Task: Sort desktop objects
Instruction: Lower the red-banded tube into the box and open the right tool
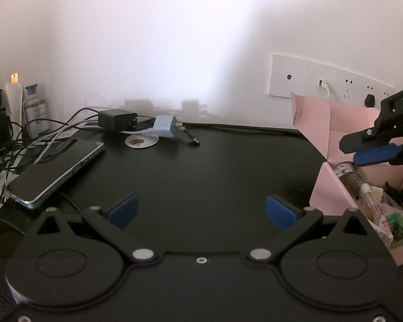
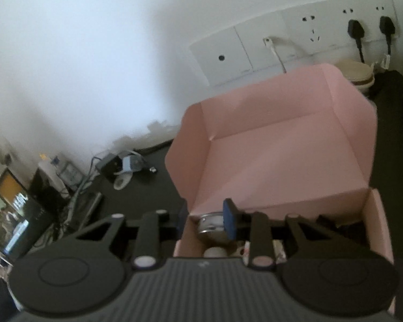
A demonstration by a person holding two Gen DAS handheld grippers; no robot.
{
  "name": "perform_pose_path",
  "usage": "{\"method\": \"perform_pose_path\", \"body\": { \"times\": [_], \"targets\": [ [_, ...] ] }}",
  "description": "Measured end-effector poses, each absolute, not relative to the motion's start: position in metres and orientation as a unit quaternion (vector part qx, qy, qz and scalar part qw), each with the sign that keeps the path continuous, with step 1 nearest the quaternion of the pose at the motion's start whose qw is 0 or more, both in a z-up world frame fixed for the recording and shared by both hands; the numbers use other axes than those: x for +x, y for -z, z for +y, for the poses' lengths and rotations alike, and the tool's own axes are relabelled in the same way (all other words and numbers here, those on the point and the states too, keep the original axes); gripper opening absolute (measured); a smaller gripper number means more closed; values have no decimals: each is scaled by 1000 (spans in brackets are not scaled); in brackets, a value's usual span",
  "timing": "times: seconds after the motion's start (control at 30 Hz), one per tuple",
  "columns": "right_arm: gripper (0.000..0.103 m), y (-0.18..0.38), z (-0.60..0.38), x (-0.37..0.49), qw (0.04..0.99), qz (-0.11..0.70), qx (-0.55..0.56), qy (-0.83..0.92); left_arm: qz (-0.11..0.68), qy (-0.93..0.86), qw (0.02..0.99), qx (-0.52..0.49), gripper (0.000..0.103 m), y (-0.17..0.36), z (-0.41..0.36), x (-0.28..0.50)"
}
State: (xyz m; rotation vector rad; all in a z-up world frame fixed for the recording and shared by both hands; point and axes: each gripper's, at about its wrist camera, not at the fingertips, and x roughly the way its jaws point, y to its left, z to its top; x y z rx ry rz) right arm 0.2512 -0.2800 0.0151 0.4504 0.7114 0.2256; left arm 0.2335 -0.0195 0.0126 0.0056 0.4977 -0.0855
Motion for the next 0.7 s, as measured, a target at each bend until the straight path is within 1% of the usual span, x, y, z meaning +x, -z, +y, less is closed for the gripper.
{"method": "perform_pose_path", "body": {
  "times": [0.23,0.33,0.37,0.4,0.47,0.57,0.7],
  "targets": [
    [29,-10,-282,244,900,360,216,-117,245,42,969,8,103,-12,-22,234],
    [30,-5,-281,244,897,383,196,-99,245,41,969,8,103,-11,-23,234],
    [27,0,-283,245,891,394,202,-101,244,40,969,8,103,-11,-23,234],
    [28,4,-285,244,885,399,218,-105,244,40,969,7,103,-11,-24,234],
    [29,2,-287,239,890,385,222,-105,246,40,968,5,103,-11,-23,234],
    [29,-13,-285,226,910,352,187,-113,249,40,968,3,103,-11,-23,235],
    [29,-15,-273,218,911,370,129,-127,247,42,968,6,103,-11,-23,234]
  ]
}}
